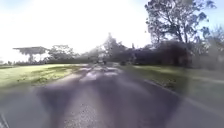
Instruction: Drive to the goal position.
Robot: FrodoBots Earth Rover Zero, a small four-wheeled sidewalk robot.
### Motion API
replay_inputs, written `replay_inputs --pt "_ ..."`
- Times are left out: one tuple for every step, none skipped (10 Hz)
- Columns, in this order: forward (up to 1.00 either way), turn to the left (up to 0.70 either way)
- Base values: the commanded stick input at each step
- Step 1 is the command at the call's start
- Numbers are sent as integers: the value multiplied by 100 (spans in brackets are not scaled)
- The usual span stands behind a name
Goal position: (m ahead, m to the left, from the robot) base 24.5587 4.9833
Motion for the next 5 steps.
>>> replay_inputs --pt "70 4" --pt "70 11" --pt "70 19" --pt "70 20" --pt "70 10"
